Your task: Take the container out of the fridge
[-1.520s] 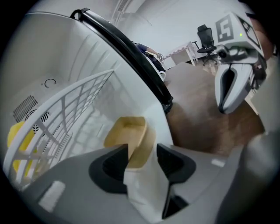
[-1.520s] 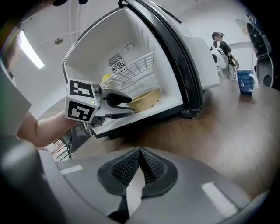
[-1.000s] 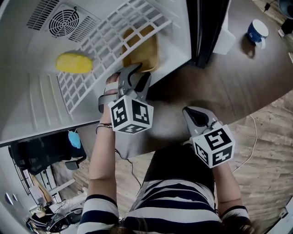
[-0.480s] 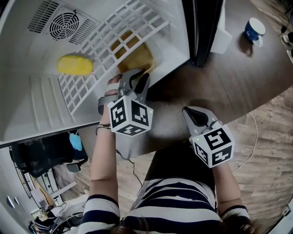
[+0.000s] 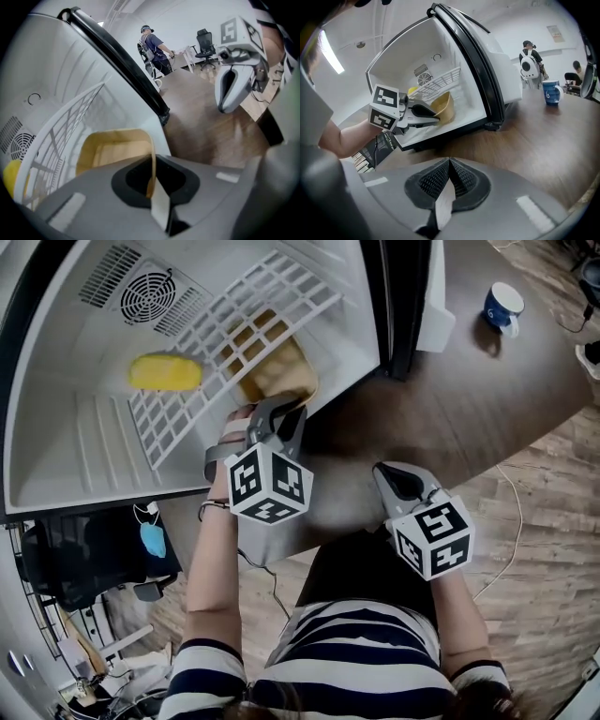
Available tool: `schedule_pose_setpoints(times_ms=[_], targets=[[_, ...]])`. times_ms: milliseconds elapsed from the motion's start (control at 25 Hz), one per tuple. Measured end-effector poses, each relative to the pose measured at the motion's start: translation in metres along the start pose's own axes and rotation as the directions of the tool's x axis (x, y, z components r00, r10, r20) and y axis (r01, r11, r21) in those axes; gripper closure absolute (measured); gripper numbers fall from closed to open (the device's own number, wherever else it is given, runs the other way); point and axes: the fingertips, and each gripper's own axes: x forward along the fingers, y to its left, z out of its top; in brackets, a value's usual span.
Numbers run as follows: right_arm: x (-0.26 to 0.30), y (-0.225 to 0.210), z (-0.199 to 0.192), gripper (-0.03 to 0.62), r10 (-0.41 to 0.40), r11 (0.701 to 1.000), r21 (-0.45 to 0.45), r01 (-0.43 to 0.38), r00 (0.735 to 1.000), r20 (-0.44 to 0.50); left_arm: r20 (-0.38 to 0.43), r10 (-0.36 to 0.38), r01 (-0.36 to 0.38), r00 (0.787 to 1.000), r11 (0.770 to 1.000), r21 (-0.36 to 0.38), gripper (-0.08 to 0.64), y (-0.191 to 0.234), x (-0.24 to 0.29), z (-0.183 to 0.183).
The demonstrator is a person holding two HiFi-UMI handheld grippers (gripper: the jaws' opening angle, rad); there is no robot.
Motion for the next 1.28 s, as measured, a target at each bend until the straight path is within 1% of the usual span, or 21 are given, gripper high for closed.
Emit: schedule_pose_setpoints(times_ms=[80,280,480,720,840,1080,1280], targets=[[-0.008,-0.001,-0.002,0.595,-0.005,1.0,-0.002,0.005,1.0,0.011,0.007,0.0,0.0,1.0,1.0,0.0,0.56,-0.006,-0.007,0.007],[-0.02,-0.003,-0.002,0.595,-0.027,1.0,-0.007,0.027,0.999,0.026,0.022,-0.024,0.025,0.999,0.999,-0.03,0.56,-0.025,-0.02,0.016],[-0.031,-0.005,0.002,0.594,-0.05,0.999,-0.018,0.051,0.998,0.033,0.032,-0.046,0.048,0.998,0.997,-0.057,0.56,-0.04,-0.033,0.018],[-0.041,-0.005,0.008,0.595,-0.065,0.997,-0.047,0.067,0.997,0.04,0.04,-0.083,0.084,0.996,0.996,-0.042,0.56,-0.063,-0.048,0.024],[-0.045,-0.004,0.009,0.594,-0.064,0.996,-0.059,0.066,0.997,0.045,0.034,-0.101,0.103,0.994,0.993,-0.051,0.56,-0.078,-0.055,0.025],[-0.051,-0.004,0.01,0.595,-0.075,0.994,-0.071,0.079,0.996,0.053,0.03,-0.106,0.108,0.994,0.992,-0.07,0.56,-0.097,-0.067,0.023],[-0.055,-0.005,0.01,0.595,-0.085,0.993,-0.081,0.09,0.995,0.055,0.024,-0.126,0.128,0.992,0.985,-0.112,0.56,-0.113,-0.076,0.018]])
